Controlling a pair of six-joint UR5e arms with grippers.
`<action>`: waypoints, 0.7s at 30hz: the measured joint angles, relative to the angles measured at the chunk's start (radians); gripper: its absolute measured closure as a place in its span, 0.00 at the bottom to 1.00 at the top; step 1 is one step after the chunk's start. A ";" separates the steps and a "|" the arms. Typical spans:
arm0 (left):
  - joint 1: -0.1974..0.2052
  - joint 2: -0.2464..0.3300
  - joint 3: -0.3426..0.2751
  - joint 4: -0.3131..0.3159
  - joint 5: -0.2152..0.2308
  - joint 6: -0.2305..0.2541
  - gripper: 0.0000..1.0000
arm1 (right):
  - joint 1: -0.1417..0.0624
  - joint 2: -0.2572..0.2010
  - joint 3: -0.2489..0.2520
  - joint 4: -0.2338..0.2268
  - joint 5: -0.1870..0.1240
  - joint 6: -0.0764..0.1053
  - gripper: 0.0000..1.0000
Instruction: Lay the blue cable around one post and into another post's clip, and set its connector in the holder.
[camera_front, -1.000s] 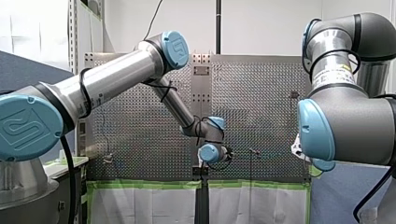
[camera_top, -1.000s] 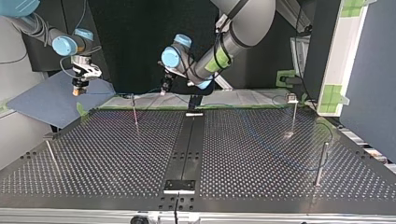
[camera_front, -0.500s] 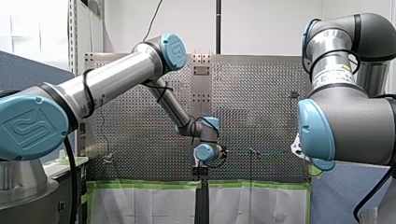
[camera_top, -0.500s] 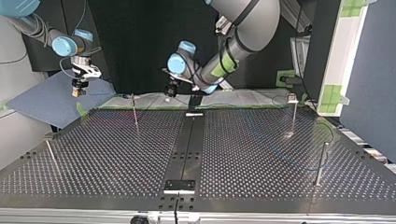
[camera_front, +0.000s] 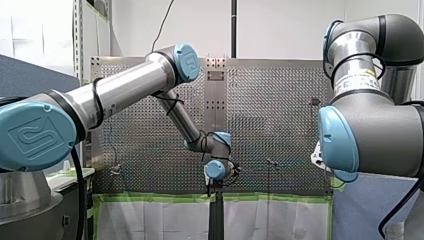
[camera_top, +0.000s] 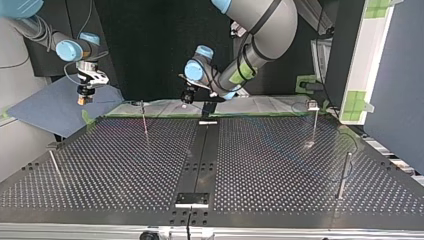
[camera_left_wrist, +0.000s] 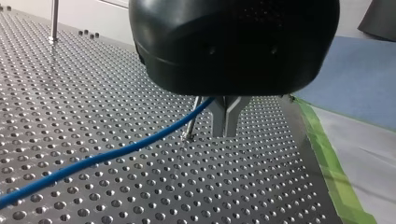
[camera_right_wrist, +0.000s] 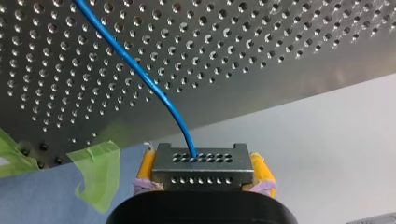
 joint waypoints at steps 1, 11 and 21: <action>0.001 -0.001 0.001 0.001 0.004 -0.001 0.95 | 0.000 0.000 -0.001 0.000 -0.004 0.000 1.00; 0.008 -0.052 0.062 -0.021 0.017 -0.008 0.95 | 0.005 0.002 -0.020 0.009 -0.021 0.000 1.00; 0.018 -0.057 0.111 -0.029 0.018 -0.018 0.95 | 0.006 0.014 -0.035 0.006 -0.021 0.001 1.00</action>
